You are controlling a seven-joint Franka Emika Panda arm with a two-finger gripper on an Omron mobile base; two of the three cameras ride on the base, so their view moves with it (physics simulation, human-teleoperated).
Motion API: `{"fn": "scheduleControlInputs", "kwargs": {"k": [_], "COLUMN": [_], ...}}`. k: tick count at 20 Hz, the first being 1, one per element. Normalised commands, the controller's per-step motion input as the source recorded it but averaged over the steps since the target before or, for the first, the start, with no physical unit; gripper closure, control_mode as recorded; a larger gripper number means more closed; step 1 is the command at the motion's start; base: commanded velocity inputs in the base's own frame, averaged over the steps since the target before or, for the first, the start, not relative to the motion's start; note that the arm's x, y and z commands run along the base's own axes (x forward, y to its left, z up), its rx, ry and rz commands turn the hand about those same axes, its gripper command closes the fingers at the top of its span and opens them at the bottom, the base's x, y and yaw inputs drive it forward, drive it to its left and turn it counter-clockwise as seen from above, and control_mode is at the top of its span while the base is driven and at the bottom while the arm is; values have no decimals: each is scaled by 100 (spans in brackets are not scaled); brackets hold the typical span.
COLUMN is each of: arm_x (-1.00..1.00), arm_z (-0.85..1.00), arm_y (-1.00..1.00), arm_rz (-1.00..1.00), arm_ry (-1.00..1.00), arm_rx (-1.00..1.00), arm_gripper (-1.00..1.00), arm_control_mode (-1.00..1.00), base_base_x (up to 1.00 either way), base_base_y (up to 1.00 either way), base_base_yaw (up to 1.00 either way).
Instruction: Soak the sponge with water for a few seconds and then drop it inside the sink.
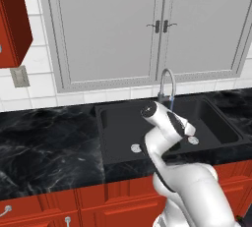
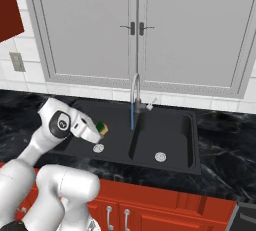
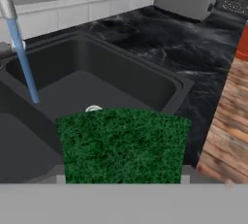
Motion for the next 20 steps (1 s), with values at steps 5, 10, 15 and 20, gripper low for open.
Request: {"fn": "scheduleControlInputs", "kwargs": {"k": [5,10,15,20], "arm_x": [32,43,35,24], "arm_z": [0,1,26,13], "arm_y": [3,0,0,0], "arm_rz": [-12,-12,-12,-5], "arm_ry": [-13,-3,1,0], "arm_rx": [-9,-5,0,0], "arm_gripper": [100,100,100,100], "arm_control_mode": [-100,-100,-100,-100], "base_base_x": [0,0,0,0], "base_base_y": [0,0,0,0], "base_base_yaw": [0,0,0,0]}}
